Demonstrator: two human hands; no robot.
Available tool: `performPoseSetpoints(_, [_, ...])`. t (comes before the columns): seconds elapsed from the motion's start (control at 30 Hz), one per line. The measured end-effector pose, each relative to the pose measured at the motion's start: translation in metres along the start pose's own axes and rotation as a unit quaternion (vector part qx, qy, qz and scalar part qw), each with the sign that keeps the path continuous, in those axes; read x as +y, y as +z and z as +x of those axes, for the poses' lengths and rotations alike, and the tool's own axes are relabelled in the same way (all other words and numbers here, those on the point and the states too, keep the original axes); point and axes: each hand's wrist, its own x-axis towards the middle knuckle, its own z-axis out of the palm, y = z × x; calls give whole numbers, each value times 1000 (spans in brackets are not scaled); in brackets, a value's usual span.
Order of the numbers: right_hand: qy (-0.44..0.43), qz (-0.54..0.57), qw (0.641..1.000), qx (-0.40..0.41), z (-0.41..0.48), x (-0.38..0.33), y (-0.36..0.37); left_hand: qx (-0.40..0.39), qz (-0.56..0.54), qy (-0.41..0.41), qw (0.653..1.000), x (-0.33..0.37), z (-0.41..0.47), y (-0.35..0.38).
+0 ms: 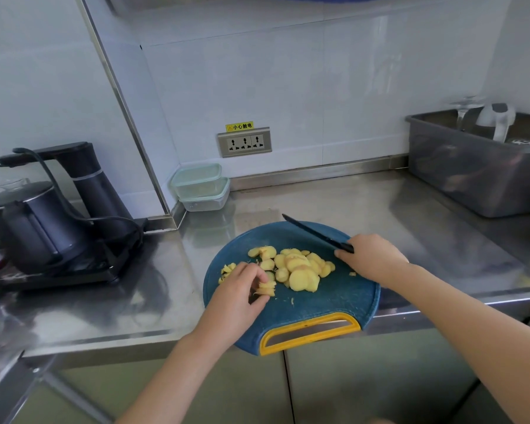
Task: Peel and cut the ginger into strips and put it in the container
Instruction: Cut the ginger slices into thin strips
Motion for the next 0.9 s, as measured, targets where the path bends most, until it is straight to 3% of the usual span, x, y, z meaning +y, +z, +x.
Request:
performPoseSetpoints(0.17, [-32, 69, 997, 27, -22, -6, -18, -38, -16, -4, 999, -7, -11, -11])
performPoseSetpoints(0.37, [-106, 54, 991, -57, -59, -22, -31, -24, -54, -16, 998, -7, -17, -7])
performPoseSetpoints(0.5, [-103, 75, 989, -80, -65, -25, -29, -1, -58, -49, 997, -5, -13, -4])
performPoseSetpoints(0.9, [-95, 110, 987, -69, -65, -26, -29, -37, -82, -73, 993, -7, -6, -15])
